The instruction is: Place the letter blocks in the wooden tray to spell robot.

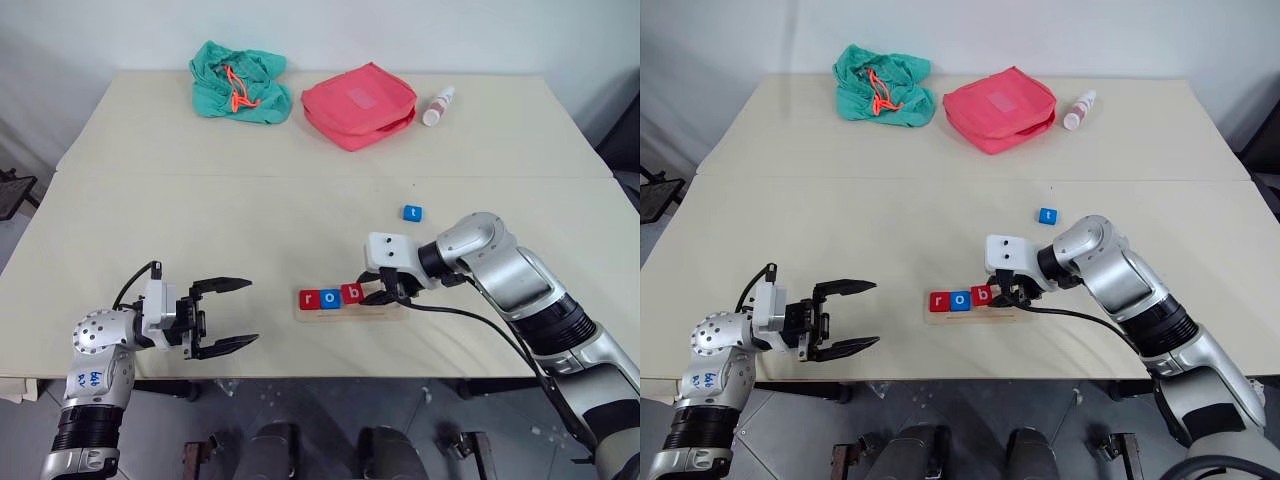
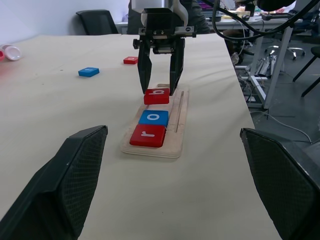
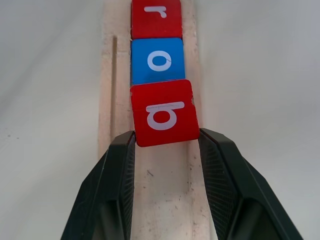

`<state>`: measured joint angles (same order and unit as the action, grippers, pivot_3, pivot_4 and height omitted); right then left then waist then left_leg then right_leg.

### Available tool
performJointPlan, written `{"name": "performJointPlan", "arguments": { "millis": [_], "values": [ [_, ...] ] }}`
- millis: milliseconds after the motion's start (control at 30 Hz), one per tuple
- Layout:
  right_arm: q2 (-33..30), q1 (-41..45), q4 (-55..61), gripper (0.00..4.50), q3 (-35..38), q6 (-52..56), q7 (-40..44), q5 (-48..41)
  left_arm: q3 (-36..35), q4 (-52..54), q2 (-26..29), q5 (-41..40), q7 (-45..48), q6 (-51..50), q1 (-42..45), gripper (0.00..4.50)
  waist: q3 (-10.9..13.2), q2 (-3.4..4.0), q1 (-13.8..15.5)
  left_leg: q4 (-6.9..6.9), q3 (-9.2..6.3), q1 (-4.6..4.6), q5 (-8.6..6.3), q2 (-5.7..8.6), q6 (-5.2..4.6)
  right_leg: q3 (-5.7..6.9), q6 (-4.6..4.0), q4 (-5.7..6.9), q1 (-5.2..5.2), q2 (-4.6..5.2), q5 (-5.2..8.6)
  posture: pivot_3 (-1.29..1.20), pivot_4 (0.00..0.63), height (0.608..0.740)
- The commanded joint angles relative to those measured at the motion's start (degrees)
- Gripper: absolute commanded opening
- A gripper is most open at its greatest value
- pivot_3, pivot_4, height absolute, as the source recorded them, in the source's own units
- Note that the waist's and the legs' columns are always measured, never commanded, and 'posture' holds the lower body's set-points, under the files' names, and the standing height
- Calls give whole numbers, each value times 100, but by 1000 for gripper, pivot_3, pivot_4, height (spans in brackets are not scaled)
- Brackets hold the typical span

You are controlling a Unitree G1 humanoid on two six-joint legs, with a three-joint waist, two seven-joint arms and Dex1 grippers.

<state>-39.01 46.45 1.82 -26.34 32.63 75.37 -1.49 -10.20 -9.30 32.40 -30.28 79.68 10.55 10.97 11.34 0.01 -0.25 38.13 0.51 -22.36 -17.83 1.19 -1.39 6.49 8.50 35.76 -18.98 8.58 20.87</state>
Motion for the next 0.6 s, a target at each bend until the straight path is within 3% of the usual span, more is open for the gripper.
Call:
{"name": "performJointPlan", "arguments": {
  "millis": [33,233,600],
  "values": [
    [-15,-14,357,2533,42,139,30,-76,-10,111,-8,-59,-11,89,69,4500,0,0,1,0,0,0,0,0,0,0,0,0,0,0,0,0,150,740],
    [-20,-84,689,4480,153,504,-56,-232,3,55,-30,-47,-17,97,123,4500,0,0,0,0,0,0,0,0,0,0,0,0,0,0,0,0,150,740],
    [-494,-712,1138,4480,1138,711,-246,-933,15,-155,-77,-22,25,162,271,4500,0,-1,16,-1,-2,-2,0,1,0,1,0,1,0,0,0,0,150,740]
  ]
}}
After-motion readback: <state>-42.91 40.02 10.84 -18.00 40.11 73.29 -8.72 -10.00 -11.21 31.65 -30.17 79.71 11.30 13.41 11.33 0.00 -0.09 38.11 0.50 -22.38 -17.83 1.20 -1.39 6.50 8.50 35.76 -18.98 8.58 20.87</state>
